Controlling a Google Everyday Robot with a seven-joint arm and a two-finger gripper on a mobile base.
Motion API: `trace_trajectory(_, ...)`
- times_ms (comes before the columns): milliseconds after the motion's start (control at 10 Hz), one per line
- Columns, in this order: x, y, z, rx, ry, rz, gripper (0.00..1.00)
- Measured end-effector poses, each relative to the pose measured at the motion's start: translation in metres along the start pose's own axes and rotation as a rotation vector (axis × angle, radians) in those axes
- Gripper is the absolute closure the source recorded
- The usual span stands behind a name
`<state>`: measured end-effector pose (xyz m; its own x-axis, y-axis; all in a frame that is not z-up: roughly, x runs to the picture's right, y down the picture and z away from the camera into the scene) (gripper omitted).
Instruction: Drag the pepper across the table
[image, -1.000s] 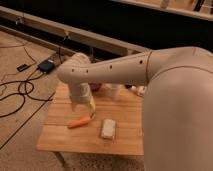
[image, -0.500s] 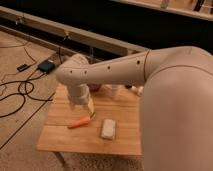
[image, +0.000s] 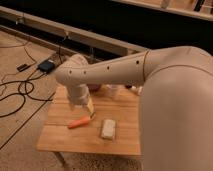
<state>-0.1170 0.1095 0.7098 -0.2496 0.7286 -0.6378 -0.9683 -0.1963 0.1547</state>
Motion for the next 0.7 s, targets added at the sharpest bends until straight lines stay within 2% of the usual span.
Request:
trace_trajectory(300, 0.0, 0.0, 0.0, 0.0, 0.0, 0.0, 0.35)
trace_trajectory(400, 0.005, 0.004, 0.004, -0.001, 0.005, -0.024, 0.35)
trace_trajectory(600, 0.028, 0.03, 0.014, -0.023, 0.021, -0.171, 0.35)
trace_trajectory(700, 0.04, 0.039, 0.018, -0.019, 0.028, -0.288, 0.35)
